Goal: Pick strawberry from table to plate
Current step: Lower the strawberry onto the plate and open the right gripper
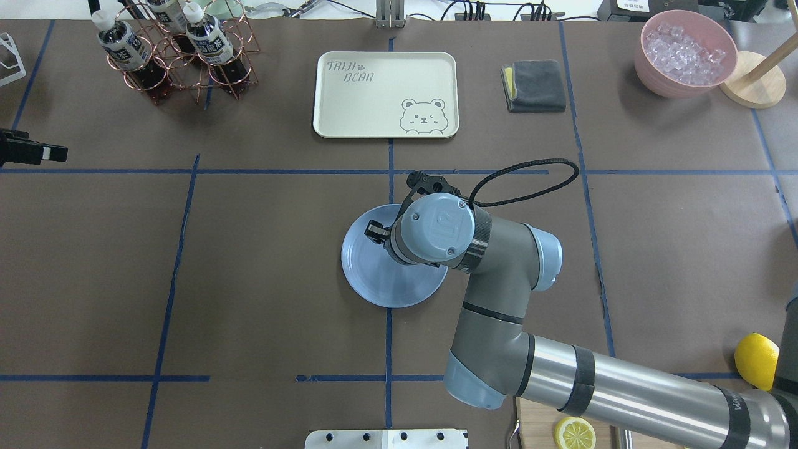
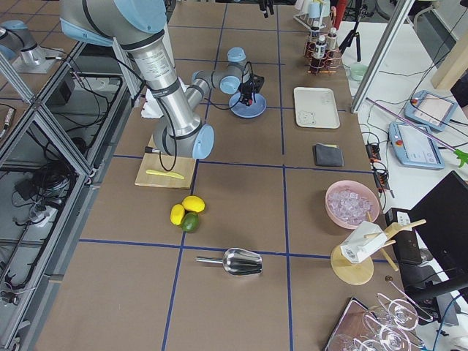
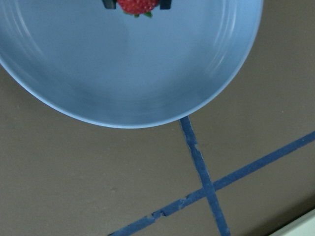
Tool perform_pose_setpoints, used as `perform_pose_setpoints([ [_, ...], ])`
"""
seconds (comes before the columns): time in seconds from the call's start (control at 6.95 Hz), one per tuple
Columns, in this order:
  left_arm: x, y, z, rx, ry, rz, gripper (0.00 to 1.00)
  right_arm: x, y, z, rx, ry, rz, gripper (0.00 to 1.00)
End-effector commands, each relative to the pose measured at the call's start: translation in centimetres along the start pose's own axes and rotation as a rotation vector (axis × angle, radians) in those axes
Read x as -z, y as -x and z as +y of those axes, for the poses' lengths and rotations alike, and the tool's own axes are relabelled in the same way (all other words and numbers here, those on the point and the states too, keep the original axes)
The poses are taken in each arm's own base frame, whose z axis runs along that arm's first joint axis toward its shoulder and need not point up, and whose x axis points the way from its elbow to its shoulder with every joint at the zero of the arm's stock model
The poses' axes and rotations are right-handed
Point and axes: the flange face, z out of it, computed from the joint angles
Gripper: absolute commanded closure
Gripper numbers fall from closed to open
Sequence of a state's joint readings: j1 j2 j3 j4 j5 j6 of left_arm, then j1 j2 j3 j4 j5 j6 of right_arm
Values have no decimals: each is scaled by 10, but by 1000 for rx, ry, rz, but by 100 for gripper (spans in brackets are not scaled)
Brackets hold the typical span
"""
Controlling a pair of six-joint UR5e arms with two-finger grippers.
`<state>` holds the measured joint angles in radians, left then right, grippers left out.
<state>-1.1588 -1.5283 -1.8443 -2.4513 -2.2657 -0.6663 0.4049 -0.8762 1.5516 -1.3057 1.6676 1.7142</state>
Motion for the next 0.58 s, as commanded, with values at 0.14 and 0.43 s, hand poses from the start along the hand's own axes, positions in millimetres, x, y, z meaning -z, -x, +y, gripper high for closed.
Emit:
perform_pose_setpoints([
  [0.14, -1, 2, 1, 3, 3, -3, 1, -7, 0, -1, -2, -2, 12, 90],
  [0.43, -1, 3, 2, 5, 4, -4, 1, -9, -1, 0, -2, -2, 17, 0],
])
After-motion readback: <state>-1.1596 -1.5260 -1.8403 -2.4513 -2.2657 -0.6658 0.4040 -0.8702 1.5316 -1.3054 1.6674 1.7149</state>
